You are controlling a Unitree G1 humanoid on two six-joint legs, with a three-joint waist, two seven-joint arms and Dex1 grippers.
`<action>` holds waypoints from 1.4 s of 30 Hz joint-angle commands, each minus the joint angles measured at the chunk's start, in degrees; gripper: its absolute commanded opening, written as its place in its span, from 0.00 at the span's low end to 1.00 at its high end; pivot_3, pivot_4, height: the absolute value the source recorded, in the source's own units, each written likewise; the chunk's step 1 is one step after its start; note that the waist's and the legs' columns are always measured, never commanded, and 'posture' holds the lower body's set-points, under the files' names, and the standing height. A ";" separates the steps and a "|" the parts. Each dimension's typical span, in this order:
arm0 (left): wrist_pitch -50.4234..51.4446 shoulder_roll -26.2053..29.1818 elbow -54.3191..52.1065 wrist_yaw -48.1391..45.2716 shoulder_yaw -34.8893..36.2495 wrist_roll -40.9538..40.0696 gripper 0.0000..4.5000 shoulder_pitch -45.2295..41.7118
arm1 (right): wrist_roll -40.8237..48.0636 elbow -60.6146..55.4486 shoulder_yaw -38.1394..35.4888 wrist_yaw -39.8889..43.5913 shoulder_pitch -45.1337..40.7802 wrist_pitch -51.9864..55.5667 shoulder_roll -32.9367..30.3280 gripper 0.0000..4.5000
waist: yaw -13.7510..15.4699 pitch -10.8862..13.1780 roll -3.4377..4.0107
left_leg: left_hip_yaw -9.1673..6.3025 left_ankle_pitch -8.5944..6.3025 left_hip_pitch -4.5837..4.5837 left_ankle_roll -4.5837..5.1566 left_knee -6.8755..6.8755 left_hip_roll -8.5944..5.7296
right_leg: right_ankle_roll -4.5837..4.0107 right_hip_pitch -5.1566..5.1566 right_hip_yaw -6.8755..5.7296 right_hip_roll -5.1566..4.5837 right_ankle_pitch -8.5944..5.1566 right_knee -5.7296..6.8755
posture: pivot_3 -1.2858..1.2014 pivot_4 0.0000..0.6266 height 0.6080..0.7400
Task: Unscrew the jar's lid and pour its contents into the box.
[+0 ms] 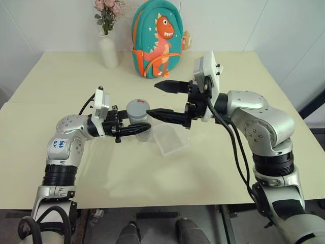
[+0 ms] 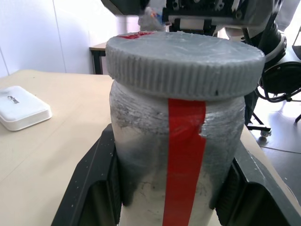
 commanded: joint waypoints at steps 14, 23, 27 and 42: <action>-3.05 -1.43 4.12 -2.12 -0.92 1.03 0.44 -5.13 | -5.75 5.33 6.72 -0.96 -2.42 -6.42 8.21 0.99 | 0.03 0.00 0.00 | 0.00 0.00 -0.01 0.00 -0.01 0.00 | 0.00 -0.01 -0.01 -0.01 0.00 -0.01 | 0.52 0.24 1.00; -2.56 -1.54 3.24 -2.03 -0.84 0.90 0.44 -4.64 | -8.26 9.56 6.39 -0.95 -4.25 -9.17 9.52 0.99 | 0.05 0.00 0.00 | 0.00 0.00 0.00 0.00 0.02 0.00 | 0.00 -0.01 -0.01 -0.01 0.00 0.03 | 0.52 0.24 1.00; -2.28 -1.56 2.73 -1.98 -0.85 0.72 0.44 -4.38 | -9.26 10.55 6.33 -0.89 -4.30 -9.93 9.68 0.99 | 0.04 0.00 0.00 | 0.00 0.00 0.00 -0.01 -0.01 0.00 | 0.00 -0.01 -0.01 -0.01 0.00 0.01 | 0.52 0.24 1.00; -1.81 -0.87 1.56 -1.52 -0.30 0.43 0.44 -3.40 | -9.70 7.91 4.14 -0.73 -2.73 -8.08 5.03 0.99 | 0.10 0.00 0.00 | 0.00 0.00 -0.01 0.00 0.00 0.00 | 0.00 -0.01 -0.01 -0.01 0.00 0.00 | 0.52 0.24 1.00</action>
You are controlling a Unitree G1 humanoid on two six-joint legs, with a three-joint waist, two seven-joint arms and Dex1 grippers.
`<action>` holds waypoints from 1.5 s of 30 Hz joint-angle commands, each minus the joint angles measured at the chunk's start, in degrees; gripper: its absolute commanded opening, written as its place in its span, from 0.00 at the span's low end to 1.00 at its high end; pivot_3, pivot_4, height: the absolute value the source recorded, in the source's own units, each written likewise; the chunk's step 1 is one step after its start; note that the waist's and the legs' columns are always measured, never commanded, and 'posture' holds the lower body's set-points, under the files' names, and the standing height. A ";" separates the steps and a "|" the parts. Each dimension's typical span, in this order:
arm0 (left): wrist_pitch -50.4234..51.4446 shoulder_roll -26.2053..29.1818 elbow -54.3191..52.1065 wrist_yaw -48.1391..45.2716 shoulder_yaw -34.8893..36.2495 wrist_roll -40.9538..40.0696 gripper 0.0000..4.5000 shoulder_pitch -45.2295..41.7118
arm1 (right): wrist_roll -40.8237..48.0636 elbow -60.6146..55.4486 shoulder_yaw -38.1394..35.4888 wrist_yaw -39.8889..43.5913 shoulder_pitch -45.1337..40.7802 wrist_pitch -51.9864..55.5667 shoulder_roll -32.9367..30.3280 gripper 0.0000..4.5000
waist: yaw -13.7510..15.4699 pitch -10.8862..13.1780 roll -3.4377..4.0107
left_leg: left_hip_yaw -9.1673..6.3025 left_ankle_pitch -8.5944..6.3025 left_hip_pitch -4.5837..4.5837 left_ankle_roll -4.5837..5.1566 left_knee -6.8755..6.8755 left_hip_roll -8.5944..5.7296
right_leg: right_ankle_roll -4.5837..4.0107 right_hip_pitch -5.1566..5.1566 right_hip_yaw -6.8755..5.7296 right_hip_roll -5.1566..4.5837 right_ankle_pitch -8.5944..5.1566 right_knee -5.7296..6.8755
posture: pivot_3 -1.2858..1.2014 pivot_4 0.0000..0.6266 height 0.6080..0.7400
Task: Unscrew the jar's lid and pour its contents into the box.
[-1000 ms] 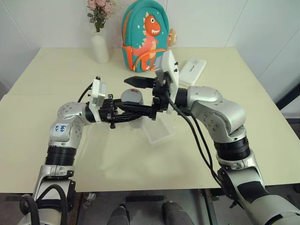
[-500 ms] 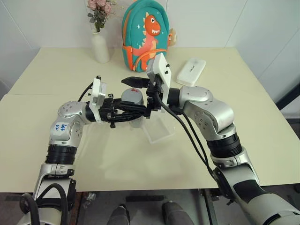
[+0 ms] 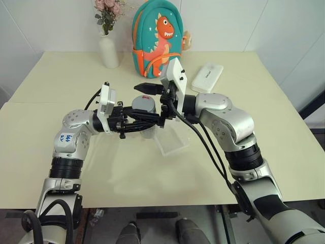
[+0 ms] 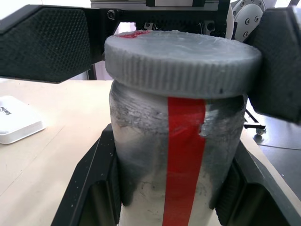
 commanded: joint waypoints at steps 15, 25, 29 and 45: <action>-0.45 0.80 -2.09 -0.12 1.22 -0.83 0.44 0.79 | 2.61 -6.77 -4.35 -0.40 1.62 3.85 -7.88 0.99 | 0.00 0.00 0.00 | 0.00 0.00 0.00 0.00 0.00 0.00 | 0.00 0.00 0.00 0.00 0.00 0.00 | 0.52 0.24 1.00; -0.57 0.90 -2.22 -0.11 1.23 -0.77 0.44 1.17 | 5.03 -10.64 -4.74 0.49 3.46 5.78 -10.48 0.99 | -0.02 0.00 0.00 | 0.00 0.00 0.00 0.01 0.00 0.00 | 0.00 0.01 0.00 0.01 0.00 -0.01 | 0.52 0.24 1.00; -0.57 1.17 -1.67 -0.35 1.34 -0.57 0.44 1.13 | 8.29 -14.60 -6.44 3.21 4.95 8.28 -14.16 0.99 | 0.25 0.00 0.00 | 0.00 -0.01 -0.01 0.01 0.00 0.00 | 0.00 0.02 0.00 0.00 0.00 -0.07 | 0.52 0.24 1.00; -1.14 0.34 1.68 -2.21 0.21 0.17 0.44 -1.94 | 10.68 -12.19 -6.12 -2.30 0.93 7.79 -5.86 0.99 | 0.06 0.00 0.00 | 0.00 -0.01 -0.01 0.02 0.01 0.00 | 0.00 0.01 0.00 0.01 0.00 -0.01 | 0.52 0.24 1.00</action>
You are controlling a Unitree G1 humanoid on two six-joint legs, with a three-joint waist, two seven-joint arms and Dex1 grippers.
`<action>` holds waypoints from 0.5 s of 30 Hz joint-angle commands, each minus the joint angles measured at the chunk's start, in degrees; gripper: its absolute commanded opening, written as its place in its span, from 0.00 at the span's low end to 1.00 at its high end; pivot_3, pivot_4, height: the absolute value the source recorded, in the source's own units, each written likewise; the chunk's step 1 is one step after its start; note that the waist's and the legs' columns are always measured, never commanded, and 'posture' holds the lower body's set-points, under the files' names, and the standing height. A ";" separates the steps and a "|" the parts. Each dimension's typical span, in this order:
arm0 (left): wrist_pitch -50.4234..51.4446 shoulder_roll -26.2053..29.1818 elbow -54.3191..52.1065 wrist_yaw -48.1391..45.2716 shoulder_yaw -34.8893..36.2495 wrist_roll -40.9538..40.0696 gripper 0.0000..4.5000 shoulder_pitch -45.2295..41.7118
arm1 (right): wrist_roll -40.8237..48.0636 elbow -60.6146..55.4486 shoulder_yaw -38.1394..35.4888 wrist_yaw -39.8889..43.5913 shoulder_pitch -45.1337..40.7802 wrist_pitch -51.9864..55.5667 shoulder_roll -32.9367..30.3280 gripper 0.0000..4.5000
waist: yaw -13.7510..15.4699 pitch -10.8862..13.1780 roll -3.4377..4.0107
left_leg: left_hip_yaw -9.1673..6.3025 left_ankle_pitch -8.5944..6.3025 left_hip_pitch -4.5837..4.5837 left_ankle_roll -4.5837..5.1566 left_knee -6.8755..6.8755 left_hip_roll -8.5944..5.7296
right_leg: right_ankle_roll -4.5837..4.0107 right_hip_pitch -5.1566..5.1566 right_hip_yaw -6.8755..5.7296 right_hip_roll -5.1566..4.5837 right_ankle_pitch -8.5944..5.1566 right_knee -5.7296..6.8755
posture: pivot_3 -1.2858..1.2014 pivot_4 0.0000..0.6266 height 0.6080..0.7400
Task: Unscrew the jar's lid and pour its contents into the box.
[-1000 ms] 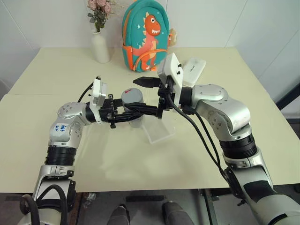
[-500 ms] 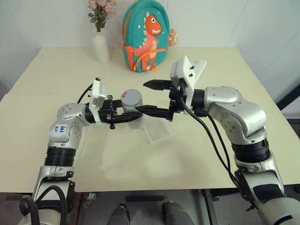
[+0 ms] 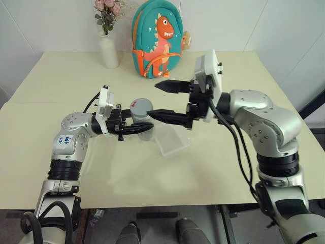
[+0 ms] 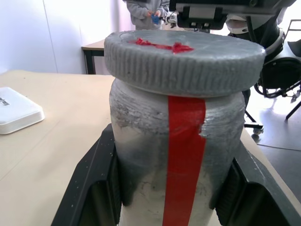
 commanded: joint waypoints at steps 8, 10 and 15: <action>-1.61 -0.22 0.73 -1.61 0.15 0.49 0.44 -2.92 | -4.54 5.02 3.84 0.04 -1.91 -5.93 5.38 0.99 | -0.05 0.00 0.00 | 0.00 0.00 -0.01 0.00 0.00 -0.01 | 0.00 0.00 -0.01 -0.02 0.00 -0.02 | 0.52 0.24 1.00; -1.61 -0.27 0.81 -1.69 0.20 0.58 0.44 -3.10 | -5.34 6.33 4.33 0.23 -2.25 -6.88 6.25 0.99 | -0.05 0.00 0.00 | 0.00 0.00 0.00 0.00 0.00 -0.01 | 0.00 0.00 -0.01 -0.02 0.00 0.02 | 0.52 0.24 1.00; -1.57 -0.29 0.49 -1.64 0.26 0.62 0.44 -2.97 | -7.29 8.98 5.24 0.38 -3.09 -8.85 7.96 0.99 | -0.06 0.00 0.00 | 0.00 0.00 0.00 0.00 0.00 -0.01 | 0.00 0.00 -0.01 -0.02 0.00 0.00 | 0.52 0.24 1.00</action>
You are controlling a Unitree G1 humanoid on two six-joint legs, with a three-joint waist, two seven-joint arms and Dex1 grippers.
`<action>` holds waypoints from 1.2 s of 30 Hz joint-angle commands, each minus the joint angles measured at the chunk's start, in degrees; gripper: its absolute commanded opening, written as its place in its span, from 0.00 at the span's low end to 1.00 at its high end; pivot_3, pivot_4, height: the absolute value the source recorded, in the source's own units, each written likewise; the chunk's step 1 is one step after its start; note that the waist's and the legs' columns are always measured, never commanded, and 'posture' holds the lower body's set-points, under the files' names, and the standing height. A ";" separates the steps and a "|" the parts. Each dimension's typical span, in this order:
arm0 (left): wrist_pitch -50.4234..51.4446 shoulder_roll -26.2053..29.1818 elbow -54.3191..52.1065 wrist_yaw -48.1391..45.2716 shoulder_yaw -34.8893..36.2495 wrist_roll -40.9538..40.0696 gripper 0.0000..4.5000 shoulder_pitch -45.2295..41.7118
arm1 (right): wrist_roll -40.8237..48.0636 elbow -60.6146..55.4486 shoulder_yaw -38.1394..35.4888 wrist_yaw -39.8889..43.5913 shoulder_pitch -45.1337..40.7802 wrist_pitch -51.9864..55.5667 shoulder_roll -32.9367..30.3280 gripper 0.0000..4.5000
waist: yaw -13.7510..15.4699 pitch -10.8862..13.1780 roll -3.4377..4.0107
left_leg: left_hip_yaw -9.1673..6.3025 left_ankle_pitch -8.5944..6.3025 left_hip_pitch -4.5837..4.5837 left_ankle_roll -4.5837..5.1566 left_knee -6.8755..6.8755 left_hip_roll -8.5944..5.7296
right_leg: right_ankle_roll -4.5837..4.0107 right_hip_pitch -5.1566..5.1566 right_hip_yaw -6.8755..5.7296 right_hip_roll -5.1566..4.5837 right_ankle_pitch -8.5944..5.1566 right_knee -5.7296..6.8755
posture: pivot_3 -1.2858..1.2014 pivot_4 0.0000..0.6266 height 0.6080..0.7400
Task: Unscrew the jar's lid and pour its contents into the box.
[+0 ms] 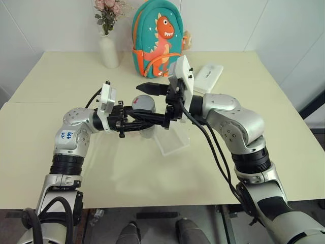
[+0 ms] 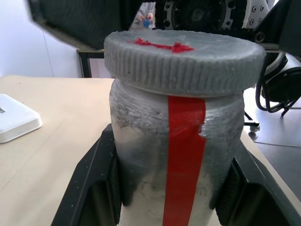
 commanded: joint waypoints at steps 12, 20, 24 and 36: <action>-0.84 -0.27 -1.91 -0.09 0.32 -0.24 0.44 -0.64 | -4.49 3.23 0.25 -0.99 -2.49 -4.55 3.75 0.99 | -0.01 0.00 0.00 | 0.00 0.00 0.00 0.00 0.00 0.00 | 0.00 0.00 0.00 0.00 0.00 0.02 | 0.52 0.24 1.00; -0.71 -0.35 -2.30 0.08 0.33 -0.35 0.44 -0.42 | -5.93 4.02 -0.10 -0.88 -2.45 -4.97 3.60 0.99 | -0.03 0.00 0.00 | 0.00 0.00 0.00 0.00 0.01 0.00 | 0.00 0.00 0.00 0.00 0.00 0.03 | 0.52 0.24 1.00; -0.57 -0.23 -2.67 0.19 0.41 -0.45 0.44 -0.16 | -6.02 3.74 -0.36 -0.54 -2.25 -4.81 3.06 0.99 | -0.02 0.00 0.00 | 0.00 0.00 0.00 0.00 0.01 0.00 | 0.00 0.00 0.00 0.00 0.00 0.02 | 0.52 0.24 1.00; -0.12 0.48 -3.99 0.77 1.01 -0.79 0.44 1.22 | -5.49 1.62 -1.50 0.92 -1.23 -3.29 -0.79 0.99 | -0.01 0.00 0.00 | 0.00 0.00 0.00 0.00 0.01 0.00 | 0.00 0.00 0.00 0.00 0.00 0.02 | 0.52 0.24 1.00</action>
